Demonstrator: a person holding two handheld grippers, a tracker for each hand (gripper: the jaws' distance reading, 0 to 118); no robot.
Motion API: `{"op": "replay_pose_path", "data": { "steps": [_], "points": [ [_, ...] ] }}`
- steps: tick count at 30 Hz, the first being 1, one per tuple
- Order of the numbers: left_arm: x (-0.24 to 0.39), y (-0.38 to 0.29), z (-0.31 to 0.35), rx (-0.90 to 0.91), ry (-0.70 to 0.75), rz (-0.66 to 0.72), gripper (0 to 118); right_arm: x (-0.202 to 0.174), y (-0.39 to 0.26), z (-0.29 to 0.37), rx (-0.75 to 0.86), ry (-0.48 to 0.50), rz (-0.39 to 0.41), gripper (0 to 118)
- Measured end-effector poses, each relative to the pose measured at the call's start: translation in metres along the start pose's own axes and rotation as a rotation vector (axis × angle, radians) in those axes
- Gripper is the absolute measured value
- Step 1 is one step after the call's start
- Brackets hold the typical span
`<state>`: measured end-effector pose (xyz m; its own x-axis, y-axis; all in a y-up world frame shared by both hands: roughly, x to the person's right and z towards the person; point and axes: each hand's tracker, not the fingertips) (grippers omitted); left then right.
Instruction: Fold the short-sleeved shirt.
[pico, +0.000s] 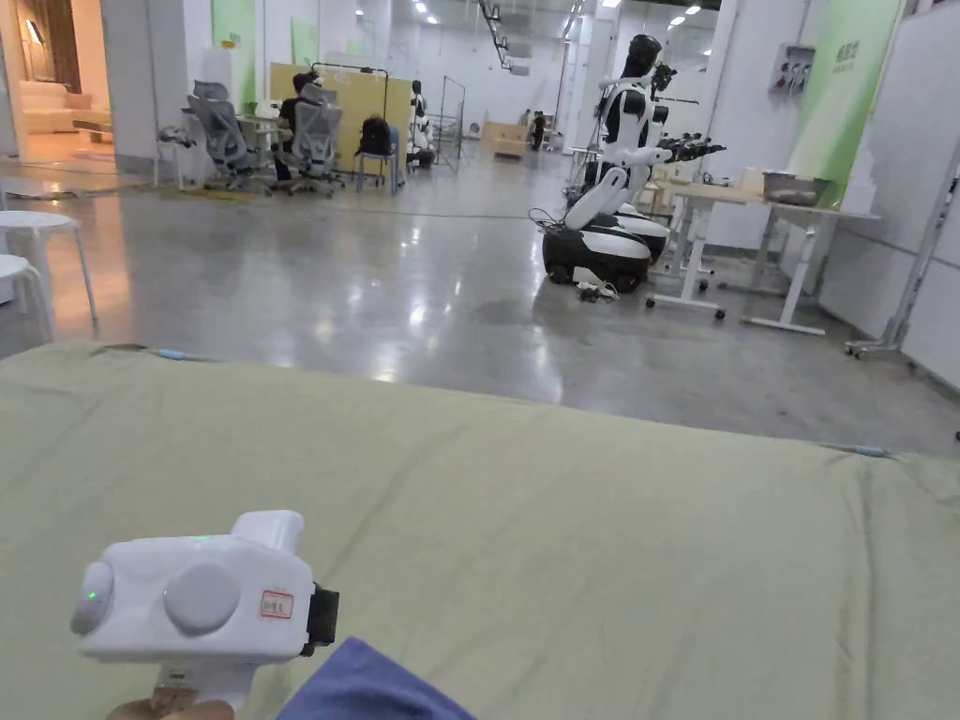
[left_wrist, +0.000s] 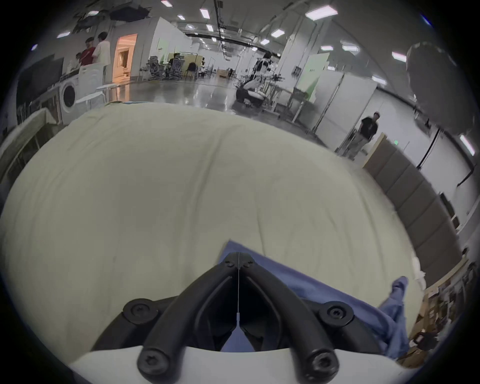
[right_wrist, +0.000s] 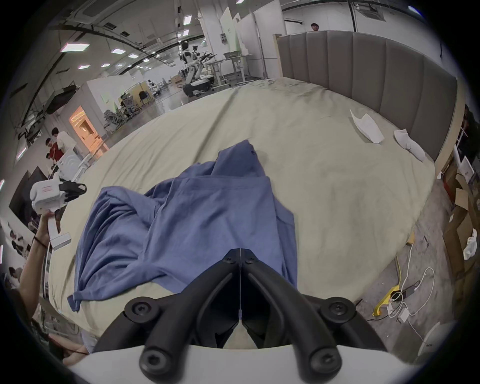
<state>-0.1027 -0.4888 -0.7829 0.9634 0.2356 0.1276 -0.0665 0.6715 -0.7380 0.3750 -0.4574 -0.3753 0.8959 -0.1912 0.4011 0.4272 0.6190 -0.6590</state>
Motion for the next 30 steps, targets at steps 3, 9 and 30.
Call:
{"op": "replay_pose_path", "data": {
  "steps": [3, 9, 30],
  "points": [
    [0.006, 0.005, -0.019, -0.027, -0.066, 0.025, 46, 0.002, 0.005, -0.003, -0.005, -0.026, -0.001, 3],
    [0.016, 0.002, -0.050, -0.138, -0.042, -0.049, 96, 0.000, 0.008, -0.018, -0.046, -0.008, -0.020, 3],
    [0.029, -0.045, -0.037, -0.264, -0.026, -0.038, 5, 0.029, 0.105, -0.066, 0.028, -0.051, 0.021, 101]
  ]
}}
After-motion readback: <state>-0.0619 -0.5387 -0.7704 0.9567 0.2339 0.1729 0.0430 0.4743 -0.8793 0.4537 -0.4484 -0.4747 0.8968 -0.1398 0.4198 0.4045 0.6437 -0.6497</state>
